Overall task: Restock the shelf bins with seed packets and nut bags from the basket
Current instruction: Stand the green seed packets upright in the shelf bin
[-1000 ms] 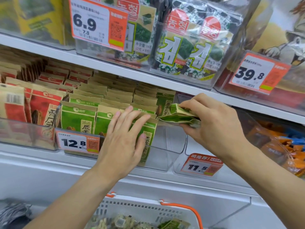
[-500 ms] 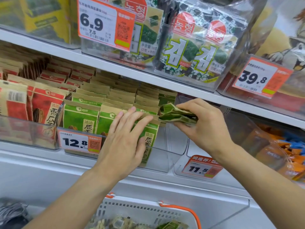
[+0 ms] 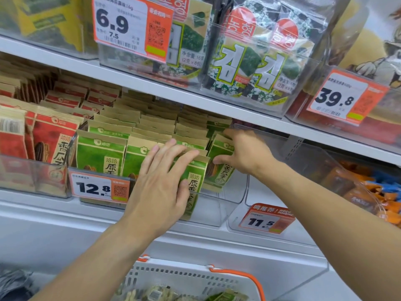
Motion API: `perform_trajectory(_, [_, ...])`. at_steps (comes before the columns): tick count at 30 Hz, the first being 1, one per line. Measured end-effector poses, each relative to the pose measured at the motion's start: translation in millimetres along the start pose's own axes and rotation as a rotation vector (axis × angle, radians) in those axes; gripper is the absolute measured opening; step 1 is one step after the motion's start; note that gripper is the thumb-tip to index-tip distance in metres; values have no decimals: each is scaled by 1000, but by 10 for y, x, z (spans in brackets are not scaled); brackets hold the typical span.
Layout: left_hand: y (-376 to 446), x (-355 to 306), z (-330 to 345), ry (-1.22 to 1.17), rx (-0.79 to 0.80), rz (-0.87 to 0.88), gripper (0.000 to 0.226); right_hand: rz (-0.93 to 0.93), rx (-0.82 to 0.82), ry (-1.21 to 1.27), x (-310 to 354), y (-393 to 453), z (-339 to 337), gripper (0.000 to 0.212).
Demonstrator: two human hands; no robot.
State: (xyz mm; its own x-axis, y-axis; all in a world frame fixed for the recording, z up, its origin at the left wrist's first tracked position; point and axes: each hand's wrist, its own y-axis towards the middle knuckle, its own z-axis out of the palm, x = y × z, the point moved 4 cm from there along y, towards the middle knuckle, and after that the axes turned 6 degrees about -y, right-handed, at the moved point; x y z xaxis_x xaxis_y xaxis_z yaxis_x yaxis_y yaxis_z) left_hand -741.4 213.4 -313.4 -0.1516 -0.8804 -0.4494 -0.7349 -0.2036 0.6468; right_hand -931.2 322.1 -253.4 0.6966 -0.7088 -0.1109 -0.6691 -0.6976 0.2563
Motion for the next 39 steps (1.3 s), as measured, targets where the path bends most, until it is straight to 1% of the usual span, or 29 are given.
perform_trajectory(2, [4, 3, 5, 2, 2, -1, 60, -35, 30, -102, 38, 90, 55, 55])
perform_trajectory(4, [7, 8, 12, -1, 1, -5, 59, -28, 54, -143, 61, 208, 107, 55])
perform_trajectory(6, [7, 13, 16, -5, -2, -7, 58, 3, 64, -126, 42, 352, 159, 58])
perform_trajectory(9, [0, 19, 22, -4, -7, 1, 58, 10, -4, -44, -1, 548, 192, 75])
perform_trajectory(12, [13, 33, 32, 0, -3, 10, 58, 101, -4, -8, -68, 636, 232, 95])
perform_trajectory(15, [24, 37, 46, 0, -9, 1, 58, 168, 8, 73, -125, 633, 239, 105])
perform_trajectory(16, [25, 34, 48, -1, -11, -1, 58, 192, 7, 113, -144, 602, 217, 104])
perform_trajectory(18, [25, 34, 45, 5, -17, 4, 58, 250, 14, 147, -192, 512, 165, 93])
perform_trajectory(20, [15, 35, 40, 19, -16, 21, 59, 274, -7, 182, -230, 353, 97, 77])
perform_trajectory(22, [-11, 21, 28, 37, -32, 38, 61, 288, -52, 324, -242, 87, 34, 66])
perform_trajectory(23, [-22, -2, 12, 45, -60, 43, 61, 305, -69, 397, -255, -77, 13, 63])
perform_trajectory(25, [-62, -90, -35, 47, -168, 61, 59, 340, -103, 492, -266, -450, -4, 57])
perform_trajectory(26, [-98, -163, -57, 40, -236, 86, 54, 344, -155, 531, -260, -659, -19, 50])
perform_trajectory(27, [-152, -243, -61, 22, -297, 114, 48, 337, -241, 566, -246, -881, -45, 41])
perform_trajectory(28, [-226, -309, -31, -8, -327, 130, 41, 321, -345, 599, -204, -1122, -88, 31])
perform_trajectory(29, [-310, -348, 41, -46, -312, 124, 34, 298, -433, 639, -145, -1364, -113, 21])
perform_trajectory(30, [-420, -360, 164, -83, -234, 88, 28, 266, -480, 674, -63, -1601, -99, 17])
perform_trajectory(31, [-560, -345, 332, -110, -88, 30, 23, 229, -482, 693, 24, -1815, -32, 16])
perform_trajectory(32, [-736, -308, 517, -128, 100, -40, 21, 189, -432, 703, 118, -1993, 84, 15])
perform_trajectory(33, [-954, -246, 707, -139, 302, -108, 21, 154, -326, 705, 209, -2143, 266, 14])
perform_trajectory(34, [-1207, -172, 874, -128, 489, -158, 23, 124, -167, 698, 296, -2271, 498, 13])
perform_trajectory(36, [-1727, -29, 1088, -20, 783, -208, 30, 85, 218, 643, 415, -2495, 990, 15])
perform_trajectory(37, [-1985, 42, 1150, 29, 887, -245, 35, 70, 389, 591, 422, -2622, 1240, 20])
perform_trajectory(39, [-2479, 162, 1186, 34, 1001, -411, 38, 76, 629, 467, 380, -2896, 1624, 33])
